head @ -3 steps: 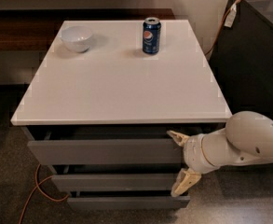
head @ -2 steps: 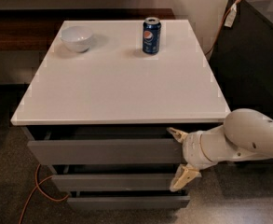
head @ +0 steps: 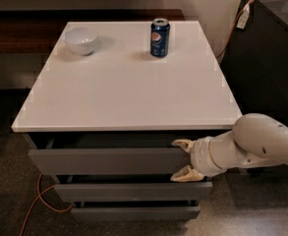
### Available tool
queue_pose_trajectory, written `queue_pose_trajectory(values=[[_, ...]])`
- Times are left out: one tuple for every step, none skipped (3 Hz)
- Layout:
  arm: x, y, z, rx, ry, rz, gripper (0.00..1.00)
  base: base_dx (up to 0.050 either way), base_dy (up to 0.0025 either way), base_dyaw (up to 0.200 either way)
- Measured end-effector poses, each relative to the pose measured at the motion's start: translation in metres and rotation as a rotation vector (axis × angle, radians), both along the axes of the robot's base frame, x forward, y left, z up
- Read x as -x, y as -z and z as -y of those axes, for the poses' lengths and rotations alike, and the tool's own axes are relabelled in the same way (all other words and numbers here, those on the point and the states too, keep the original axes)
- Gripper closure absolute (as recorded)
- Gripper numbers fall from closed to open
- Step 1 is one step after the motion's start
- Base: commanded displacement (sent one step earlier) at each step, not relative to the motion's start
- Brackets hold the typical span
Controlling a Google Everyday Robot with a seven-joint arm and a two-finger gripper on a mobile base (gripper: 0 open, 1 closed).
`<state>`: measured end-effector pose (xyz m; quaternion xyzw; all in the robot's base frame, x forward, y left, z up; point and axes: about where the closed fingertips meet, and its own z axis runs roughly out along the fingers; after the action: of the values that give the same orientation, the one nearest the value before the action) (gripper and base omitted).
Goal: Place pepsi can into top drawer
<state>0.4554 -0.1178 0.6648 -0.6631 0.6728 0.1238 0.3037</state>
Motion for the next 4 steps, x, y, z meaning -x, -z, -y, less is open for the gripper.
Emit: queue_pose_trajectory(values=[[0.006, 0.000, -0.001, -0.008, 0.005, -0.019, 0.67, 0.000, 0.00000, 0.000], [0.007, -0.005, -0.001, -0.008, 0.005, -0.019, 0.98, 0.000, 0.00000, 0.000], [0.007, -0.008, -0.001, -0.008, 0.005, -0.019, 1.00, 0.000, 0.00000, 0.000], [0.022, -0.011, -0.006, -0.038, 0.000, -0.044, 1.00, 0.000, 0.00000, 0.000]])
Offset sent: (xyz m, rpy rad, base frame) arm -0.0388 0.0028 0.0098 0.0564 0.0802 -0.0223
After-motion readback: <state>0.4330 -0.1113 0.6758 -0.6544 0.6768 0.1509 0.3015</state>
